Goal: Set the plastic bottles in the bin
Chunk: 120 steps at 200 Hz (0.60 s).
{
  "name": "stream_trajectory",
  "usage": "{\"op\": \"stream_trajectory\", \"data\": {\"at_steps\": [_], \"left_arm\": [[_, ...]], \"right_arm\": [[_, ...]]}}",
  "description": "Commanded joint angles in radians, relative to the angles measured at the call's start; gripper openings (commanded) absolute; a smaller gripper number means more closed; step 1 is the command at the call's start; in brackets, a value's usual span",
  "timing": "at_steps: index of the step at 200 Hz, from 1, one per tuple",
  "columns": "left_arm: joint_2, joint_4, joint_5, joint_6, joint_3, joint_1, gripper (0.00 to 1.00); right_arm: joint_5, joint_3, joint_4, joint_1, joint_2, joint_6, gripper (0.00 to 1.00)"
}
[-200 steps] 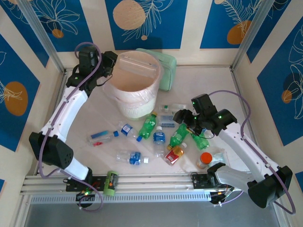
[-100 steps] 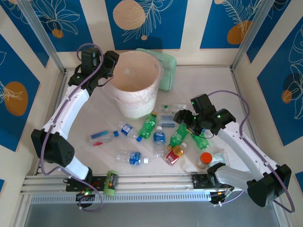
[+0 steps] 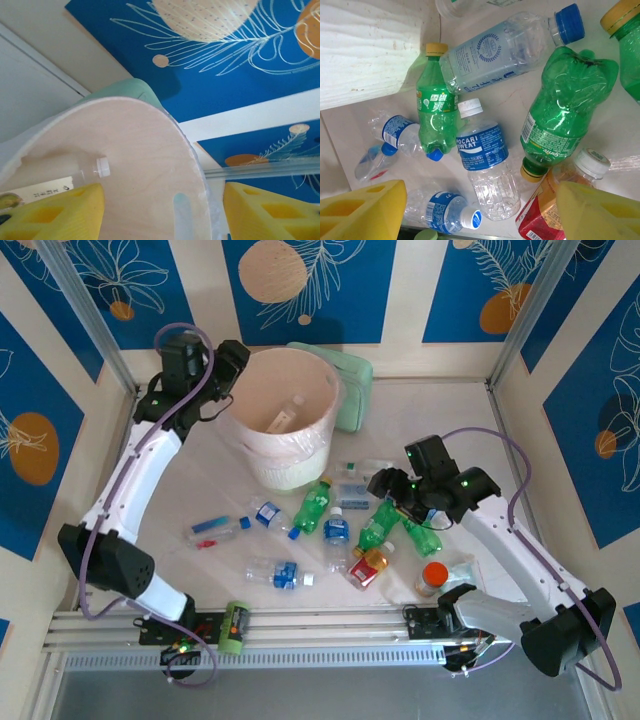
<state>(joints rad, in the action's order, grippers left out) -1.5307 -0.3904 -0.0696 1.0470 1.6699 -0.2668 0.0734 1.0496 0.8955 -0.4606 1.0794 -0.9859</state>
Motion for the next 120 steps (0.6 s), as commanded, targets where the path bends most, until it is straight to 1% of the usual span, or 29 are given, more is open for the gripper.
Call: {"op": "stream_trajectory", "data": {"at_steps": [1, 28, 68, 96, 120], "left_arm": [[0.084, -0.048, -0.009, -0.150, 0.040, -0.014, 0.62], [0.136, -0.085, -0.048, -0.274, 0.022, -0.058, 0.62], [0.209, -0.151, -0.108, -0.433, -0.046, -0.160, 0.62], [0.264, -0.171, -0.157, -0.475, -0.135, -0.218, 0.62], [0.303, -0.162, -0.176, -0.464, -0.219, -0.250, 0.62]], "right_arm": [[0.008, 0.039, 0.031, 0.008, 0.007, 0.019, 0.79], [0.017, 0.060, 0.047, 0.017, 0.014, 0.029, 0.79], [0.074, 0.126, 0.139, 0.066, 0.010, 0.068, 0.79], [0.090, 0.130, 0.200, 0.132, -0.008, 0.086, 0.82], [0.066, 0.105, 0.230, 0.203, -0.019, 0.102, 0.83]]}}
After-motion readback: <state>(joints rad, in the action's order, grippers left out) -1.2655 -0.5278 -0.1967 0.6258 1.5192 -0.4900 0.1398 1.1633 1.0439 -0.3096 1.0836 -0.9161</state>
